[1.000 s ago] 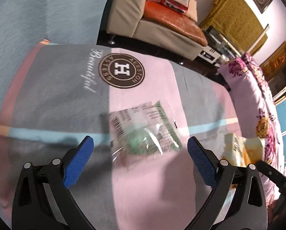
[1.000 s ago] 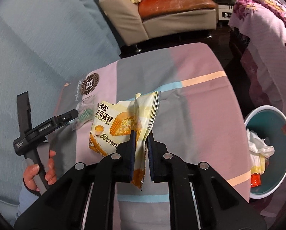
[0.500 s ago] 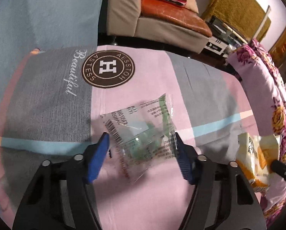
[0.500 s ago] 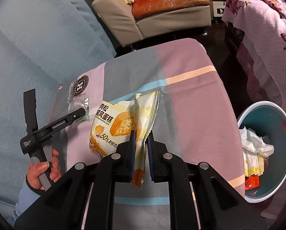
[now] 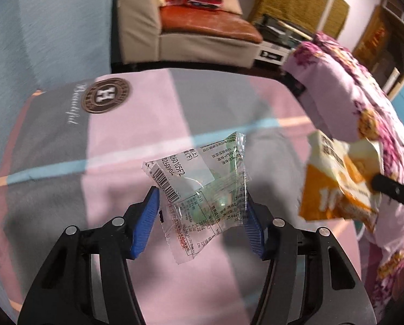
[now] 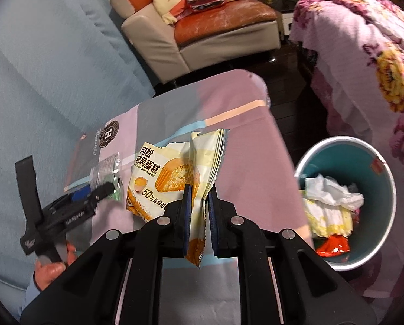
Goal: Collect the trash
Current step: 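Carry the orange wrapper and clear packet over the teal bin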
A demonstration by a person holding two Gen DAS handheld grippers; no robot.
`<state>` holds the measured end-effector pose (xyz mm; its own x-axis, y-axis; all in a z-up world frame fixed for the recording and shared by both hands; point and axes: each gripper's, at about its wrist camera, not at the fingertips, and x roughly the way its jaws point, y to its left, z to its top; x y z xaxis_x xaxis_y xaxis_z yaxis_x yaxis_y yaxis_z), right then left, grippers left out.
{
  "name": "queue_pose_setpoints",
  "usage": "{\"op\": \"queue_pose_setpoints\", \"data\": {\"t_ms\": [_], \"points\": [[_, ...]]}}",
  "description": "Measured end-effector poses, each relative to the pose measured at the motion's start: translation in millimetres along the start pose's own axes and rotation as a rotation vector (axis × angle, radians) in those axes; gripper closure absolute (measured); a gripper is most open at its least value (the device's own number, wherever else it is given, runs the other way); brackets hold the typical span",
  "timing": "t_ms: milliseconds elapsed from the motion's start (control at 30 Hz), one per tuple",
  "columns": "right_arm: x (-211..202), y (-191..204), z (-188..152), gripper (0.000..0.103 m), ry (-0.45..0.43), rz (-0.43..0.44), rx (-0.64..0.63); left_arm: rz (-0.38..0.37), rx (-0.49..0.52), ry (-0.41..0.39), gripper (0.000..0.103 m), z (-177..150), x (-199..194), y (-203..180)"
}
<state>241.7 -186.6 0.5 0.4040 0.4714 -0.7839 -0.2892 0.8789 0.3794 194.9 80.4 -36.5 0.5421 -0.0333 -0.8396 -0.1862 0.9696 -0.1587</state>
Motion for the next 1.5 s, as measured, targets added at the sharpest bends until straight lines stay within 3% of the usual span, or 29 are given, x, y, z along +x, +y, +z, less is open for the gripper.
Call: {"op": "queue_pose_setpoints", "data": {"t_ms": [367, 700, 1167, 1500], "points": [[-73, -62, -25, 0.092, -0.109, -0.073, 0.088, -0.093, 0.117, -0.002, 0.043, -27, -26, -86], [-121, -112, -49, 0.091, -0.203, -0.121, 0.137, -0.128, 0.242, 0.020, 0.042, -49, -33, -163], [-137, -176, -62, 0.091, -0.240, -0.176, 0.219, -0.165, 0.386, 0.102, 0.040, -60, 5, -254], [-135, -206, -50, 0.091, -0.256, -0.220, 0.259, -0.179, 0.431, 0.121, 0.038, -54, 25, -282]]}}
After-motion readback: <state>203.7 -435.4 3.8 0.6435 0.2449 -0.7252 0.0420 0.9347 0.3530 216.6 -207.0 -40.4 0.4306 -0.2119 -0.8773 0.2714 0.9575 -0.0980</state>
